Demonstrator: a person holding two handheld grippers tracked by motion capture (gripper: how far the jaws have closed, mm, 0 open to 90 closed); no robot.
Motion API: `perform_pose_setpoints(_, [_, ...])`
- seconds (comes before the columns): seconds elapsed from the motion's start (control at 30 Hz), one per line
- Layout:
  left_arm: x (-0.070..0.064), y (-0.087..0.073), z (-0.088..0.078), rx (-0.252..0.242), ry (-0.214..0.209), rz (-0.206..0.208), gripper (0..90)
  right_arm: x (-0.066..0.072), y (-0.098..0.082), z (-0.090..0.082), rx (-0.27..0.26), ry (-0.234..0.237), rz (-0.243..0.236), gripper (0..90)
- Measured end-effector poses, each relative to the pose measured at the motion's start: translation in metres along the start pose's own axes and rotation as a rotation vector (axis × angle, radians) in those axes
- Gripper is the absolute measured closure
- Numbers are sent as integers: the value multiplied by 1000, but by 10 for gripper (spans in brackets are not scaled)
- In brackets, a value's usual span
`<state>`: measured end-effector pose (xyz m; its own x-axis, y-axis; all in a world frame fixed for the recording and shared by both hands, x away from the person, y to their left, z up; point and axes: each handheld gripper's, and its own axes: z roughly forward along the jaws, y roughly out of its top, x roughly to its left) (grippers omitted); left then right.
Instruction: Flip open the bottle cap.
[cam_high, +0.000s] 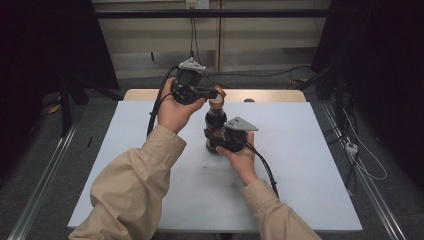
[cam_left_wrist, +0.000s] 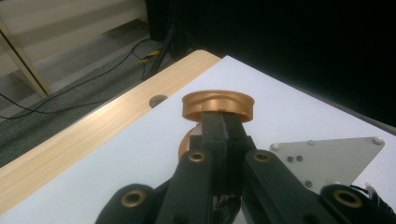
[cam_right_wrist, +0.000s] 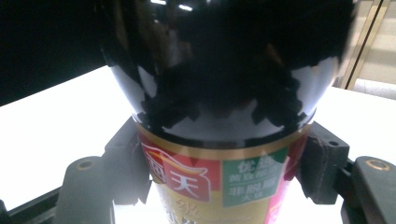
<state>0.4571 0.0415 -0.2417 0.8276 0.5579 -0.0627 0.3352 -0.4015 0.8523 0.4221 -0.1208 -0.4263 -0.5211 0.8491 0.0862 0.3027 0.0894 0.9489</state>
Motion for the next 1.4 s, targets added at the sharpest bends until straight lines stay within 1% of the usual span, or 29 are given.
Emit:
perform_pose_setpoints(0.17, [0, 0, 2, 0, -1, -4, 900, 0, 0, 0, 1, 0, -1, 305])
perform_pose_setpoints(0.37, [0, 2, 3, 1, -2, 1, 900, 0, 0, 0, 2, 1, -2, 305])
perform_pose_setpoints(0.6, [2, 3, 5, -1, -20, -9, 900, 0, 0, 0, 4, 2, -2, 304])
perform_pose_setpoints(0.8, [3, 4, 6, 6, -20, 0, 900, 0, 0, 0, 3, 2, -1, 304])
perform_pose_setpoints(1.13, [5, 4, 7, -8, -15, -15, 900, 0, 0, 0, 4, 2, -1, 304])
perform_pose_setpoints(1.4, [5, 5, 6, 0, -20, -10, 900, 0, 0, 0, 4, 1, -1, 304])
